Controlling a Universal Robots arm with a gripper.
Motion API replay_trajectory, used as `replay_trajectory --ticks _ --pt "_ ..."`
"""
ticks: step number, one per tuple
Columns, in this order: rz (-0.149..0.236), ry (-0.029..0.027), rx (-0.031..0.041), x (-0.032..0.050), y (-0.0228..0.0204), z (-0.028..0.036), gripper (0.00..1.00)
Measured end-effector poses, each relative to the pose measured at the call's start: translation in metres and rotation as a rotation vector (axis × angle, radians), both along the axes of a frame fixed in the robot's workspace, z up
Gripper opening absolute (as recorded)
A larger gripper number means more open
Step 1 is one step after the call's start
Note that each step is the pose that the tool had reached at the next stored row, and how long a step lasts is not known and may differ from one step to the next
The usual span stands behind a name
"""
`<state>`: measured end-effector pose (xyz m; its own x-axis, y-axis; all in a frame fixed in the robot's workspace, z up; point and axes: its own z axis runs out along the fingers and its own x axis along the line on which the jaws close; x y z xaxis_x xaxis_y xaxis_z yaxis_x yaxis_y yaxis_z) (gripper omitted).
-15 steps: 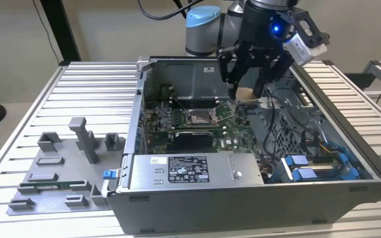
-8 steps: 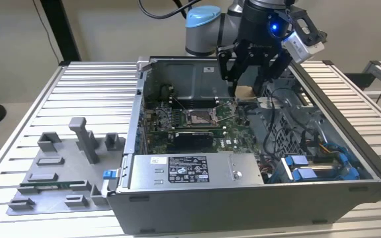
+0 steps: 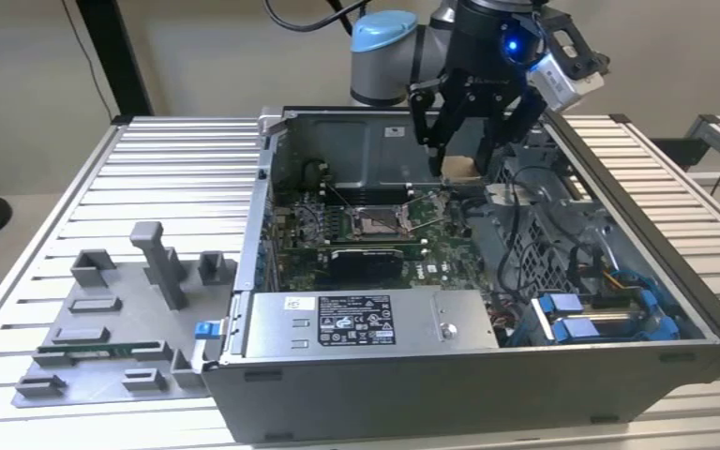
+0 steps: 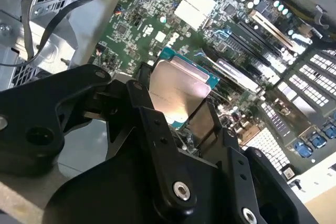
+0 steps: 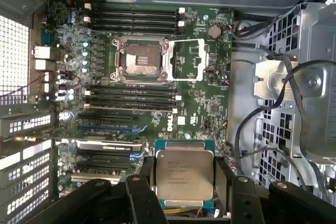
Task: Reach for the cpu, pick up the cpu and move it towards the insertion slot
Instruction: 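Pick up the cpu and move it towards the insertion slot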
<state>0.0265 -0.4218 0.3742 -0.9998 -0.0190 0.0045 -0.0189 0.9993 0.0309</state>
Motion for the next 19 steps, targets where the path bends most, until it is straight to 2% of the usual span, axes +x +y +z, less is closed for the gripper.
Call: replay_trajectory --ticks 7,16,19 --pt "0.000 0.0000 0.0001 0.0000 0.0167 -0.0009 0.00" --pt "0.000 0.0000 0.0001 0.0000 0.0341 -0.0021 0.00" --pt "0.000 0.0000 0.0001 -0.0006 0.0440 -0.0026 0.00"
